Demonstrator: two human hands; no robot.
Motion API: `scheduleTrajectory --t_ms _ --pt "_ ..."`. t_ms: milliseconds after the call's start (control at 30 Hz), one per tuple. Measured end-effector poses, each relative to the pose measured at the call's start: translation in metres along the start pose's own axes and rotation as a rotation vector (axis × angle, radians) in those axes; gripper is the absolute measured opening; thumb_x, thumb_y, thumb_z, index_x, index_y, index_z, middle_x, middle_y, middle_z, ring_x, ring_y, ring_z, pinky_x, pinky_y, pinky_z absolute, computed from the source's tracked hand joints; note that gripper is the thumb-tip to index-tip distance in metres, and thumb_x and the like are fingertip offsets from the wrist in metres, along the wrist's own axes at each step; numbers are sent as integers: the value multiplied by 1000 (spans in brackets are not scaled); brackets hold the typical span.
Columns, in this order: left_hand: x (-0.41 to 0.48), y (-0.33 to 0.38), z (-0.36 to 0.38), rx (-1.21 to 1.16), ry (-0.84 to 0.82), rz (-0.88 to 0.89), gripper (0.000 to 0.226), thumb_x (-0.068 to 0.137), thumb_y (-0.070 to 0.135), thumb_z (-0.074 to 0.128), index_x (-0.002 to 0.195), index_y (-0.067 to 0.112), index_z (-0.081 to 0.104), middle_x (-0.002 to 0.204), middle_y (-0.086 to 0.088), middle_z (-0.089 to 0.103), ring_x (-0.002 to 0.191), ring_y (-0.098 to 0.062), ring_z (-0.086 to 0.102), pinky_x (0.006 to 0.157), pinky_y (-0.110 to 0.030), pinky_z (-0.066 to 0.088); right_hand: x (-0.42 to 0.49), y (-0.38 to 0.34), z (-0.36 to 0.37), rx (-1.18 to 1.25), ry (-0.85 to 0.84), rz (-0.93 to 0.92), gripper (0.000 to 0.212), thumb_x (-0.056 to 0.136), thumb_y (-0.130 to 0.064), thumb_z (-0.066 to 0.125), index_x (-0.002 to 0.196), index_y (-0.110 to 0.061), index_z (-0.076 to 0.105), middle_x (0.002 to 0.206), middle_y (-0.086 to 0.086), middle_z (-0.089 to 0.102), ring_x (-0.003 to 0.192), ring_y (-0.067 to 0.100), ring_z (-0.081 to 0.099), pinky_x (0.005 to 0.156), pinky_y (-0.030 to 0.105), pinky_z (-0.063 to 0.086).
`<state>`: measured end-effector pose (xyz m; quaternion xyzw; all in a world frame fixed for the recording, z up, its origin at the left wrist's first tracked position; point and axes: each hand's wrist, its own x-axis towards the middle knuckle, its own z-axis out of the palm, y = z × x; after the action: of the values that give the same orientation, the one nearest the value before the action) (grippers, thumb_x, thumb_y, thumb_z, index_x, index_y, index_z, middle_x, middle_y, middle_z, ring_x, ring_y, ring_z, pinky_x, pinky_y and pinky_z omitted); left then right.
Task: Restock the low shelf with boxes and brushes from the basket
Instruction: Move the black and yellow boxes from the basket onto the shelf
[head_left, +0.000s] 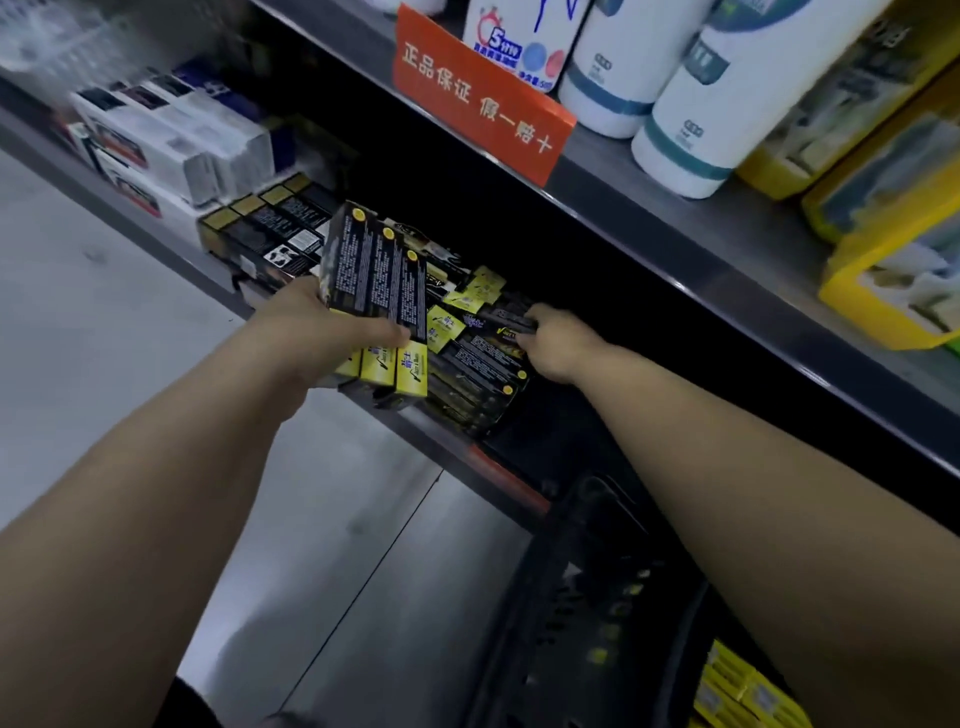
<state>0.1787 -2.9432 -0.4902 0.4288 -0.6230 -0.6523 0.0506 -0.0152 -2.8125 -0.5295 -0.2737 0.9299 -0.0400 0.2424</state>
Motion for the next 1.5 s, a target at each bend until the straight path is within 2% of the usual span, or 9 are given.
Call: scheduleTrajectory --t_ms 133,300,467,833,967,1067,1200,1367,1500 --pt "13 -4 8 17 9 -2 53 65 18 83 113 16 58 101 -2 67 100 -27 62 91 -43 49 6 -1 14 97 -127 2 48 101 -24 39 146 -15 26 147 13 37 128 29 45 98 28 39" --pt "24 -10 14 20 2 -63 69 63 23 84 125 17 53 113 -8 65 104 -34 61 91 -49 50 7 4 9 140 -151 -22 45 101 -26 39 144 -17 32 149 10 35 134 27 37 104 30 33" --pt "28 -15 21 1 22 -83 60 64 22 84 118 19 59 111 -6 67 104 -32 61 91 -49 50 3 8 7 74 -222 -79 61 97 -42 44 149 -20 20 155 7 22 141 26 25 110 35 27" --pt "30 -17 26 -24 13 -82 58 67 20 82 120 17 58 111 -6 67 105 -30 61 93 -49 49 3 7 4 -57 -203 -84 67 94 -46 46 148 -15 21 153 10 27 138 28 31 108 36 33" --pt "27 -15 26 -24 -71 -120 54 67 20 81 117 16 60 111 -8 68 105 -30 62 91 -48 50 -9 -8 -13 173 -116 -346 99 76 -32 76 150 -30 10 155 7 19 140 24 26 113 41 30" --pt "22 -10 29 -104 -231 -183 50 60 21 77 108 13 65 96 -6 74 85 -19 71 75 -33 56 -23 -20 -20 180 -104 -607 112 68 -15 83 149 -35 8 156 2 11 143 18 14 116 33 23" --pt "20 -4 31 -275 -367 -269 53 56 24 73 107 11 66 96 -6 74 74 -15 72 64 -27 59 -29 -19 -24 125 -67 -690 101 64 -18 84 146 -25 25 152 -2 24 137 9 26 109 19 26" --pt "16 -2 29 -350 -398 -300 48 53 25 75 99 11 68 88 -6 75 68 -15 71 55 -25 57 -30 -13 -32 171 1 -679 80 63 -29 82 132 -35 42 118 -10 40 110 6 43 88 11 36" --pt "13 2 29 -419 -327 -280 54 49 26 75 99 9 65 80 -7 74 63 -17 71 50 -25 56 -25 -10 -33 183 72 -655 34 70 -26 80 97 -29 61 98 -3 43 90 9 47 73 6 35"
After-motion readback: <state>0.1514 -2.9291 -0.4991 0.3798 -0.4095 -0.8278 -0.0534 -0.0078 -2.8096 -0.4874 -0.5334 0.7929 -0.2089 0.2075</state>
